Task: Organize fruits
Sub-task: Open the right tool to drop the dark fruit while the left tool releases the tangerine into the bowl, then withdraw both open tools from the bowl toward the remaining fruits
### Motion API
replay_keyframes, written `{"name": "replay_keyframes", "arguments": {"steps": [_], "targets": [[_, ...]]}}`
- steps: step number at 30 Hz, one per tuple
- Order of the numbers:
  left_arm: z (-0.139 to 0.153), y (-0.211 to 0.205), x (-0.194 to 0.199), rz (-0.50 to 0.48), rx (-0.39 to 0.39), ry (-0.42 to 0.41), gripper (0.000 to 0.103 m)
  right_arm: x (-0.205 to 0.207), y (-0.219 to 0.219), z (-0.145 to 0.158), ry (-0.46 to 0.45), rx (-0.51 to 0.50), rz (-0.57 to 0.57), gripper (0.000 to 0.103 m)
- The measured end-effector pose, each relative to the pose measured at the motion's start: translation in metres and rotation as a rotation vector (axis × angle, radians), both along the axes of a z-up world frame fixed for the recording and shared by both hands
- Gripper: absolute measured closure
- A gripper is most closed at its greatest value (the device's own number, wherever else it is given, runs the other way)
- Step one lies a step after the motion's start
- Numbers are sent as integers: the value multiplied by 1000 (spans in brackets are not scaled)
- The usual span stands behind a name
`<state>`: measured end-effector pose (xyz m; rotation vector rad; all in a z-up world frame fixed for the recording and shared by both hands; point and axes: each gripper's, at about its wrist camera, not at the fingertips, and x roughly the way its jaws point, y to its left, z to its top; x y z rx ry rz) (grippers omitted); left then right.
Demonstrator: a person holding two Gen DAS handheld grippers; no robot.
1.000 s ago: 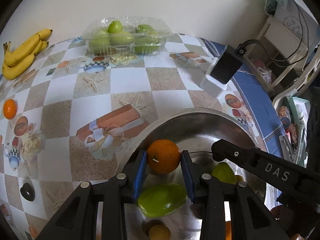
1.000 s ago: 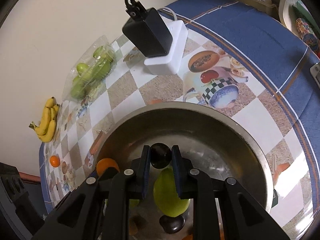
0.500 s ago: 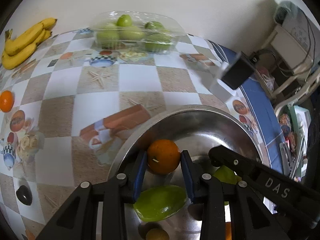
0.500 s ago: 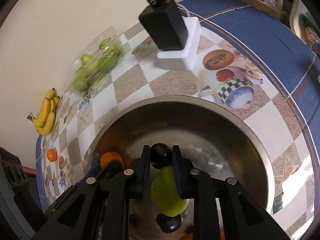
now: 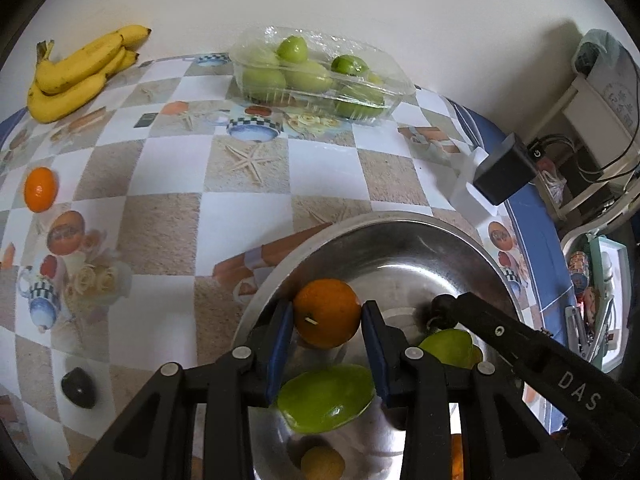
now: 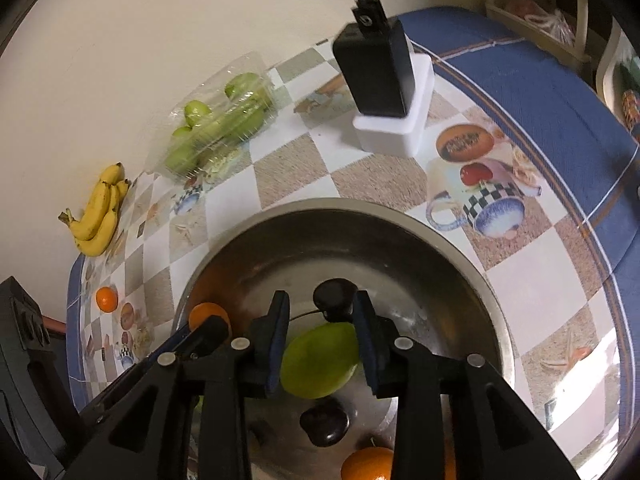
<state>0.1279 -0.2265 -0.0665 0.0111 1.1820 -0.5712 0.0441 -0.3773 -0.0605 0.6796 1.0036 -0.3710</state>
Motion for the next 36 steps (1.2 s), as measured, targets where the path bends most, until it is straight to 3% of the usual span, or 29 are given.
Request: {"name": "replay_keyframes", "arguments": {"steps": [10,12,24,25,26,27,28,29,36], "targets": [[13,3,-5,-10,4,-3,63,-6,7,22,-6,-29,20,69],[14,2,-6,-13,7,-5,58,-6,8,24,-5,-39,27,69],[17,12,-1,27,43,-7,56,-2,8,7,44,-27,32,69],[17,13,-1,34,51,-8,50,-2,8,6,48,-28,33,69],[17,15,0,46,61,-14,38,-2,8,5,51,-33,35,67],[18,17,0,53,71,-24,35,-1,9,5,53,-43,36,62],[19,18,1,59,85,-38,33,-1,8,6,51,-52,33,43],[20,21,2,69,105,-55,32,-1,8,7,47,-60,28,35],[18,36,11,147,143,-69,16,-2,6,8,43,-78,20,33]]}}
